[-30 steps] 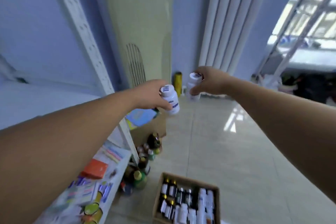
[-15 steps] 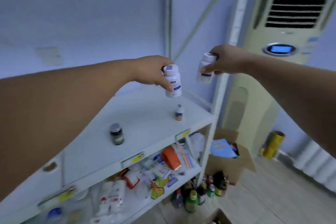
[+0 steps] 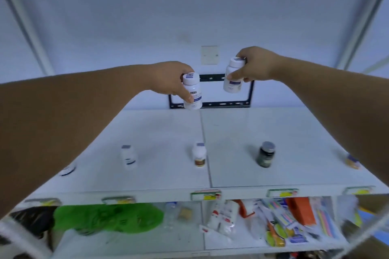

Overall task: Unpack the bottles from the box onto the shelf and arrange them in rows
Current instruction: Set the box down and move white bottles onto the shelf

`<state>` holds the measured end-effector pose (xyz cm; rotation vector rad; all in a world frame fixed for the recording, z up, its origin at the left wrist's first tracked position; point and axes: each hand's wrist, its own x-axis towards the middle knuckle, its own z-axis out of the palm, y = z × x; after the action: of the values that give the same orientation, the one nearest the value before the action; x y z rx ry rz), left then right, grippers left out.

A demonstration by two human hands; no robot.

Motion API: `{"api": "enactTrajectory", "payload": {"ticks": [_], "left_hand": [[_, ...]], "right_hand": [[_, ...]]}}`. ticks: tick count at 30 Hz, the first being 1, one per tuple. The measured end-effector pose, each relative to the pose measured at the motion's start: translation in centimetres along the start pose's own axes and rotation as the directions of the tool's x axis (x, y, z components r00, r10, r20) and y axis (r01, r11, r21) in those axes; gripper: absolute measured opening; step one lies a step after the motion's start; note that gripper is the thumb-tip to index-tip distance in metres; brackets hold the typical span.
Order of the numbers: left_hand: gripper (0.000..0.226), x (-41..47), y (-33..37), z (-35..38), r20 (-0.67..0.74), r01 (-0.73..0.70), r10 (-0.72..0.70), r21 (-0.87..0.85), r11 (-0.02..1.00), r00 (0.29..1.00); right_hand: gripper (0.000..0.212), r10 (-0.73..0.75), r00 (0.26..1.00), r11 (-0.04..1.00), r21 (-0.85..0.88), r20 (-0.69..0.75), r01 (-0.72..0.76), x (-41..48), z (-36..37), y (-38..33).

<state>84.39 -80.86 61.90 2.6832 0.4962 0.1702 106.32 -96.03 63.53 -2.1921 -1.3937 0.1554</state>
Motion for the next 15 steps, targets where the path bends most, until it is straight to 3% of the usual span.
{"api": "enactTrajectory", "payload": {"ticks": [5, 15], "left_hand": [[0.036, -3.2, -9.4, -1.6, -0.019, 0.112, -0.111, 0.027, 0.993, 0.994], [0.049, -4.3, -23.2, 3.5, 0.002, 0.312, -0.312, -0.024, 0.95, 0.95]], "right_hand": [[0.034, -0.079, 0.993, 0.997, 0.028, 0.088, 0.077, 5.2, 7.8, -5.8], [0.05, -0.211, 0.936, 0.978, 0.063, 0.283, 0.201, 14.1, 23.6, -10.4]]}}
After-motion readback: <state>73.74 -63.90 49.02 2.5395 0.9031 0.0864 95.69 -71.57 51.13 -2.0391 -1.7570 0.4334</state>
